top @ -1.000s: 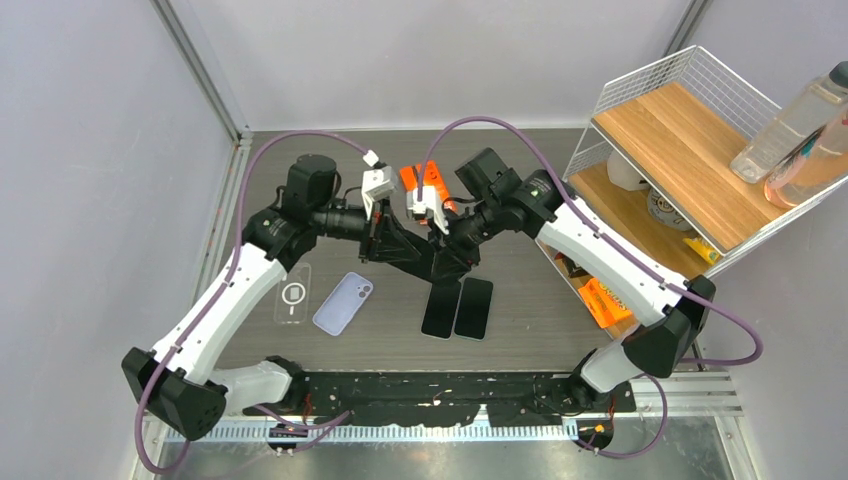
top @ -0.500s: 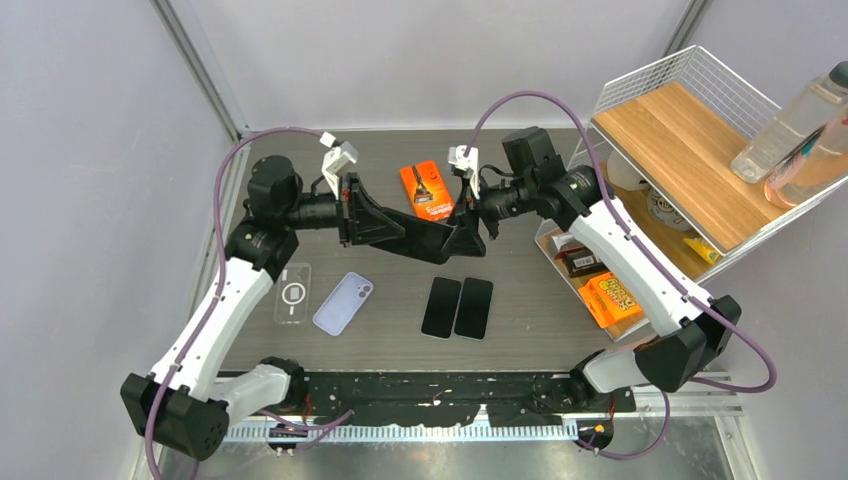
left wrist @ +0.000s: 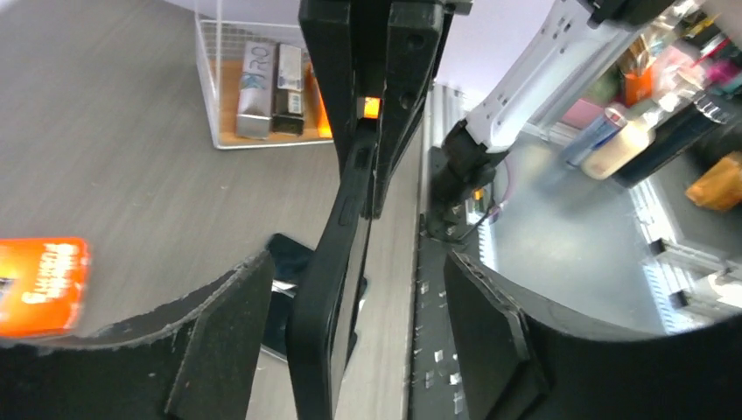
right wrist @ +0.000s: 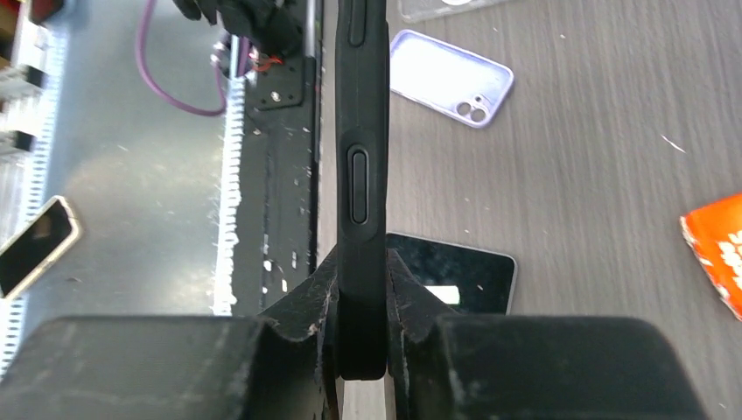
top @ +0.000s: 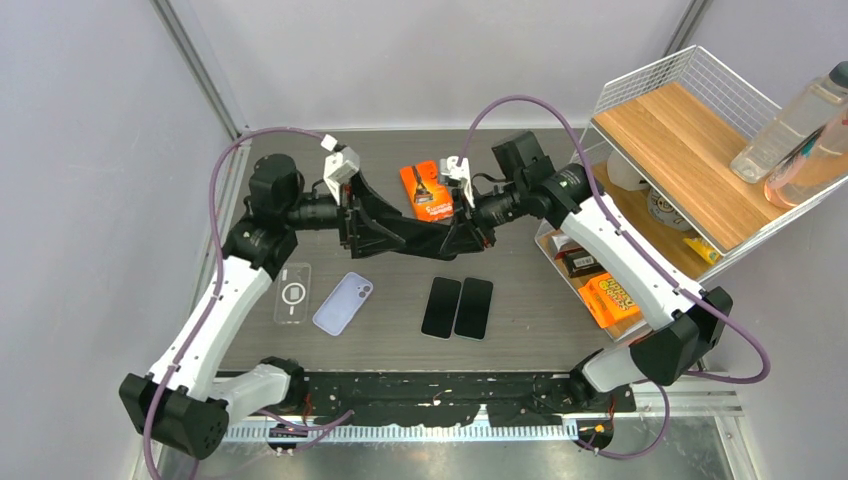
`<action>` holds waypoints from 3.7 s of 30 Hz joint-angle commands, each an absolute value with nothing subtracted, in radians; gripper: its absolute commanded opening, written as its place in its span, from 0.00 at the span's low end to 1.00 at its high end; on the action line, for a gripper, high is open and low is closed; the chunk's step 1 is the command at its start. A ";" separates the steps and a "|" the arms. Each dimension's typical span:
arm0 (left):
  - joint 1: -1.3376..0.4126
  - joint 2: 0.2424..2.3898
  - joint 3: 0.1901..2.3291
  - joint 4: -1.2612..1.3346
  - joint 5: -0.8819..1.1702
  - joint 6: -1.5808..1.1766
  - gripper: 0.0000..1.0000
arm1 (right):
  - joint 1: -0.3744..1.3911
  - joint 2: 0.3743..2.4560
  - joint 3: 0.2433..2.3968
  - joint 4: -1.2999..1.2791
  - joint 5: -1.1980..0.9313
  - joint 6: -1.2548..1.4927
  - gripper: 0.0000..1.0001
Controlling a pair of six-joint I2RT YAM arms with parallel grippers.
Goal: Take the phone out of the phone case
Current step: Remove the phone case from the phone.
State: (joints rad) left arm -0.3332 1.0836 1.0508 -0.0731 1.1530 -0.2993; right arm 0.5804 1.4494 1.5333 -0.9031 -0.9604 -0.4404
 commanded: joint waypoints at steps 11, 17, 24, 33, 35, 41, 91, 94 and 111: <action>-0.534 1.306 1.435 -1.072 0.884 0.678 0.79 | 0.704 1.461 1.699 -1.006 -0.723 -0.590 0.05; -0.559 1.387 1.472 -1.136 0.892 0.715 0.03 | 0.713 1.447 1.696 -1.002 -0.733 -0.589 0.06; -0.506 1.303 1.318 -0.870 0.944 0.531 0.00 | 0.661 1.401 1.660 -0.906 -0.790 -0.499 0.40; -0.404 1.100 1.050 -0.307 1.048 0.100 0.00 | 0.554 1.371 1.646 -0.812 -0.899 -0.375 0.50; -0.388 1.092 1.037 -0.226 1.058 0.022 0.00 | 0.543 1.368 1.631 -0.792 -0.903 -0.356 0.52; -0.359 1.077 0.995 -0.030 1.063 -0.201 0.00 | 0.529 1.392 1.604 -0.731 -0.937 -0.300 0.55; -0.357 1.241 1.303 -0.733 1.155 0.342 0.67 | 0.541 1.427 1.667 -0.849 -1.015 -0.503 0.05; -0.378 1.298 1.359 -0.826 1.136 0.405 0.54 | 0.562 1.428 1.679 -0.854 -0.994 -0.512 0.05; -0.454 1.336 1.341 -0.907 1.099 0.466 0.00 | 0.578 1.408 1.672 -0.768 -0.945 -0.436 0.14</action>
